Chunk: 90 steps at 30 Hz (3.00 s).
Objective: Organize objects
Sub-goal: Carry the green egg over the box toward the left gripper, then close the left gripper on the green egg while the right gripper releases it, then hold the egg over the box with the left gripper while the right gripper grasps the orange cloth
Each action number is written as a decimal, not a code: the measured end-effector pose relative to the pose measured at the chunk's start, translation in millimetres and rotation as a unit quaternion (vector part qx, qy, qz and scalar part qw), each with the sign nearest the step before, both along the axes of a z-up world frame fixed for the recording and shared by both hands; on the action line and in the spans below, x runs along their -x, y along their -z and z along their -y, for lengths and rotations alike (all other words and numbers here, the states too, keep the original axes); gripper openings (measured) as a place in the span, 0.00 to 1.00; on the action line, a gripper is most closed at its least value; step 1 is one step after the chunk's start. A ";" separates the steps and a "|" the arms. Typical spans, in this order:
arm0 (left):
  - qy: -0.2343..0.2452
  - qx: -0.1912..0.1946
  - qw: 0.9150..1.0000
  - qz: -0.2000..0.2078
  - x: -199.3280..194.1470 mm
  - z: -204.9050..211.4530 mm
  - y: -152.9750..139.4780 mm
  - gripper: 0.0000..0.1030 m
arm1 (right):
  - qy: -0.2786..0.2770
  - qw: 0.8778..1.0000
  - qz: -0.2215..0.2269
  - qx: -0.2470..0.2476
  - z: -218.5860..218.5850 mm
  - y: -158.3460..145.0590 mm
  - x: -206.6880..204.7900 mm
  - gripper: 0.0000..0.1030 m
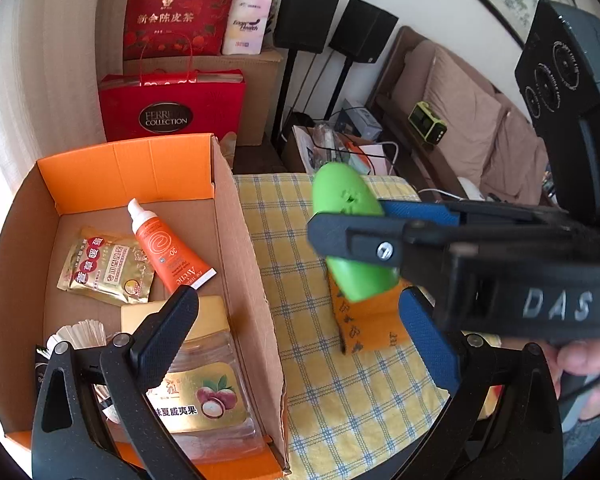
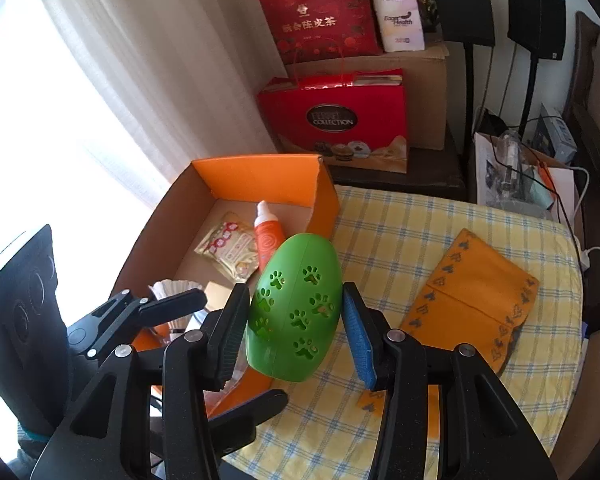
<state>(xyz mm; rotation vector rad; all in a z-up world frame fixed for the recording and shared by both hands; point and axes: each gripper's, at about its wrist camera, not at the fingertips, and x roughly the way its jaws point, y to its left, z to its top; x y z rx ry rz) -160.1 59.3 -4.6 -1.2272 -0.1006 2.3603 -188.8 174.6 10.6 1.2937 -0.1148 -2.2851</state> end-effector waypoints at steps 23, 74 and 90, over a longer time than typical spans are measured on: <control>-0.017 -0.063 0.997 0.029 12.5 28.9 12.1 0.24 | -0.027 0.999 0.015 0.042 21.7 0.2 -2.8 0.58; -0.062 -0.077 0.995 0.009 5.3 98.0 13.9 0.22 | -0.096 0.963 -0.010 -0.250 -63.6 137.9 -63.8 0.30; -0.062 -0.082 0.995 0.005 7.3 100.6 8.9 0.22 | 0.016 0.984 -0.040 -0.170 -105.7 63.9 -5.2 0.11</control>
